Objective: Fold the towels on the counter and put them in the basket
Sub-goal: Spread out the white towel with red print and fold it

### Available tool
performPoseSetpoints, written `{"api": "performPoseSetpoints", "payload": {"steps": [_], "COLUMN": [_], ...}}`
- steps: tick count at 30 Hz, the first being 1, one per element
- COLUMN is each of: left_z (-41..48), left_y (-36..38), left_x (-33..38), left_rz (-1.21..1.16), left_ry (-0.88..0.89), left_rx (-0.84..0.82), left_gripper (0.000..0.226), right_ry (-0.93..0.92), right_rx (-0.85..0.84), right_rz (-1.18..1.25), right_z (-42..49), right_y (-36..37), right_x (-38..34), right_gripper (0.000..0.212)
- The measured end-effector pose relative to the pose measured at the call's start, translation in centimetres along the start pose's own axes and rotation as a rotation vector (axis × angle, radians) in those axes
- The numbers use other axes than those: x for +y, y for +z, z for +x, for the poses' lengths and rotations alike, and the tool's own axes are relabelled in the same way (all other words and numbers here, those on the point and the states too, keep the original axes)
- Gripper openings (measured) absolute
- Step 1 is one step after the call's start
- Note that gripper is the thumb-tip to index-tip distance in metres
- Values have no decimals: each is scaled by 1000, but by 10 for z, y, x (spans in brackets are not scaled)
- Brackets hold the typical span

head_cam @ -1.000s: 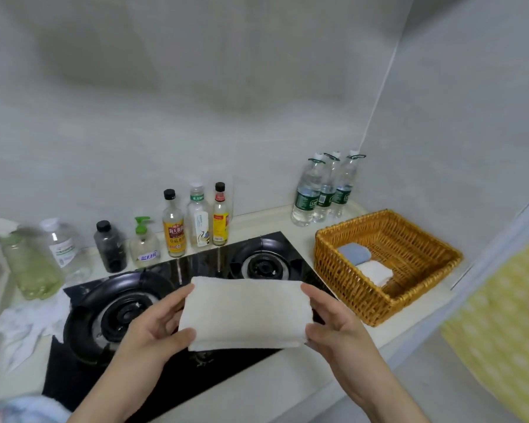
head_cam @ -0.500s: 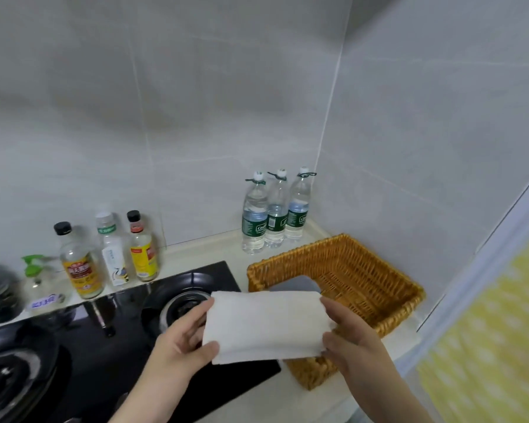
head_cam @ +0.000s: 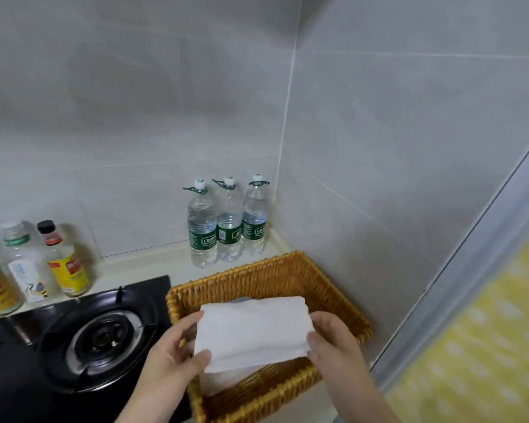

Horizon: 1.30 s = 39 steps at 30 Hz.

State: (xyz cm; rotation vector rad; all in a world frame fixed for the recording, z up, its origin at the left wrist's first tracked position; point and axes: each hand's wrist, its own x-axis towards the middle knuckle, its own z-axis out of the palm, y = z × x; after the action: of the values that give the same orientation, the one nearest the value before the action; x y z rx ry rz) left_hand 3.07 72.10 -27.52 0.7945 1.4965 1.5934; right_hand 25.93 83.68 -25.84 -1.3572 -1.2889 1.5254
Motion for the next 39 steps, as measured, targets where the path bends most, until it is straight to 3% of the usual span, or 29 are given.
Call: {"api": "performPoseSetpoints", "payload": {"steps": [6, 11, 14, 20, 26, 34, 39], "left_z": [47, 96, 122, 171, 183, 181, 181], "left_y": [49, 78, 93, 119, 141, 152, 157], "left_x": [-29, -64, -89, -119, -126, -138, -145], "left_rz": [116, 273, 254, 213, 330, 493, 619], "left_ry": [-60, -138, -207, -309, -322, -294, -313], "left_rx": [21, 53, 58, 78, 101, 243, 175], "left_gripper": [58, 57, 56, 57, 62, 60, 61], "right_ry": [-38, -28, -34, -133, -172, -131, -177], "right_rx": [91, 5, 4, 69, 117, 37, -88], "right_rz": [-128, -380, -473, -633, -709, -805, -987], "right_z": [59, 113, 145, 199, 220, 240, 249], "right_y": [-15, -19, -20, -18, -12, 12, 14], "right_x": [-1, 3, 9, 21, 44, 59, 65], "right_gripper": [38, 38, 29, 30, 28, 26, 23]}}
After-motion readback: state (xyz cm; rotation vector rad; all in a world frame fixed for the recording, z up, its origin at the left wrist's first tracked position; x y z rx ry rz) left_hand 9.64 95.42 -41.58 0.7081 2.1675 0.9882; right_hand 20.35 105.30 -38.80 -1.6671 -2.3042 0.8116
